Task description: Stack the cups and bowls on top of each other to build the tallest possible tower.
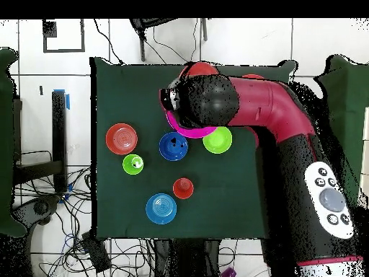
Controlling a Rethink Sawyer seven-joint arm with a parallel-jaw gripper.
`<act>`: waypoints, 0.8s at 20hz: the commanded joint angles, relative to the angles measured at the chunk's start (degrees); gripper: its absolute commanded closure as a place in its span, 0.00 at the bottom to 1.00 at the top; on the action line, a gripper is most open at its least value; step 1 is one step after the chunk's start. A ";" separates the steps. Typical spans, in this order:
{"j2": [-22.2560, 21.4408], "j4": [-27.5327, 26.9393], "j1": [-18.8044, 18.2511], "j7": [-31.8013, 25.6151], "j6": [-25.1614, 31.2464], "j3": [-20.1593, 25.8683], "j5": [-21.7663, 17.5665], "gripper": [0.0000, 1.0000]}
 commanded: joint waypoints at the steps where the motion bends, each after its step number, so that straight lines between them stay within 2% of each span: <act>1: 5.56 -8.23 2.81 2.89 7.23 -3.90 -4.17 1.00; 8: 11.04 -17.62 4.46 1.35 12.65 -4.65 -4.42 1.00; 16: 12.36 -20.79 6.12 2.06 13.90 -5.53 -4.07 1.00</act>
